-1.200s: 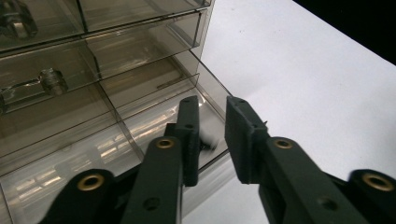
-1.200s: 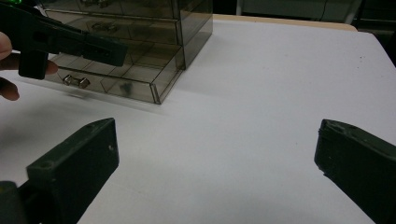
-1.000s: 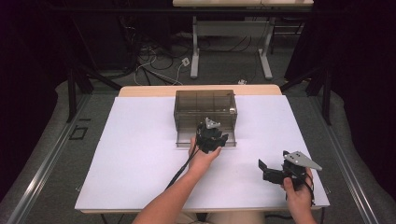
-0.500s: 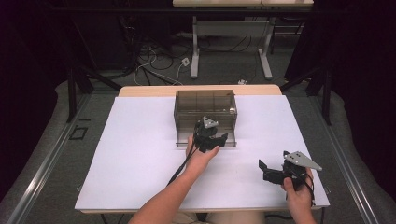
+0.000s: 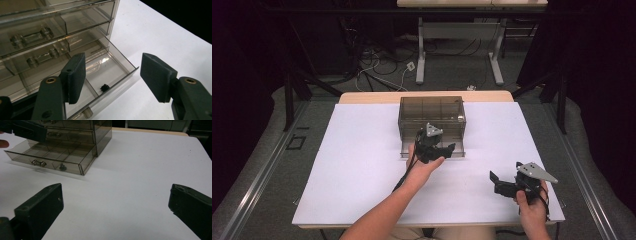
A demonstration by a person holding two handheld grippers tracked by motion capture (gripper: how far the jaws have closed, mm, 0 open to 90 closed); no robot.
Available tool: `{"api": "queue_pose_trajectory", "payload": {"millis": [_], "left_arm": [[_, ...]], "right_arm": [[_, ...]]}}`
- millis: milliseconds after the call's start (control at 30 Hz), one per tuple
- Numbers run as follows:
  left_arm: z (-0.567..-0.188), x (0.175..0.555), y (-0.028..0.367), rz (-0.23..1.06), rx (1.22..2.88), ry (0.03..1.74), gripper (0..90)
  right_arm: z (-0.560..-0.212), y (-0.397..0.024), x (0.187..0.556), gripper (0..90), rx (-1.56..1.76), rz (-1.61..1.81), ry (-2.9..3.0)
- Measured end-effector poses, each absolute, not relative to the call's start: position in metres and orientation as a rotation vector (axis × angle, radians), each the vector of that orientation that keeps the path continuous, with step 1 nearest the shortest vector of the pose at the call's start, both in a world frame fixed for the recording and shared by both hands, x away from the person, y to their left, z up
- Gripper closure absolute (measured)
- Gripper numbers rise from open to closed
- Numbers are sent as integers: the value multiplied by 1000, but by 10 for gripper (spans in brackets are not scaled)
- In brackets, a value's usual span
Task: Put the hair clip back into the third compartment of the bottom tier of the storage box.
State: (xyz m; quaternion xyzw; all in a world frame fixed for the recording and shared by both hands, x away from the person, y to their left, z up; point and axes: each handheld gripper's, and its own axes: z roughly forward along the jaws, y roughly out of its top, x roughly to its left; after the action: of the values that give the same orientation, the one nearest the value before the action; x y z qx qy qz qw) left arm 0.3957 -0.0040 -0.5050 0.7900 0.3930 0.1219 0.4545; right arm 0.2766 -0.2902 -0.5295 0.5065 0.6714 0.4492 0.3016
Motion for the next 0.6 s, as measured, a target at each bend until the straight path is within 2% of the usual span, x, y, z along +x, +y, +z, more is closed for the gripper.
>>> {"api": "queue_pose_trajectory", "payload": {"millis": [600], "left_arm": [[-489, 372, 14, 284, 1921, 894, 156]], "right_arm": [[-530, -289, 276, 0, 1355, 1193, 1774]]}}
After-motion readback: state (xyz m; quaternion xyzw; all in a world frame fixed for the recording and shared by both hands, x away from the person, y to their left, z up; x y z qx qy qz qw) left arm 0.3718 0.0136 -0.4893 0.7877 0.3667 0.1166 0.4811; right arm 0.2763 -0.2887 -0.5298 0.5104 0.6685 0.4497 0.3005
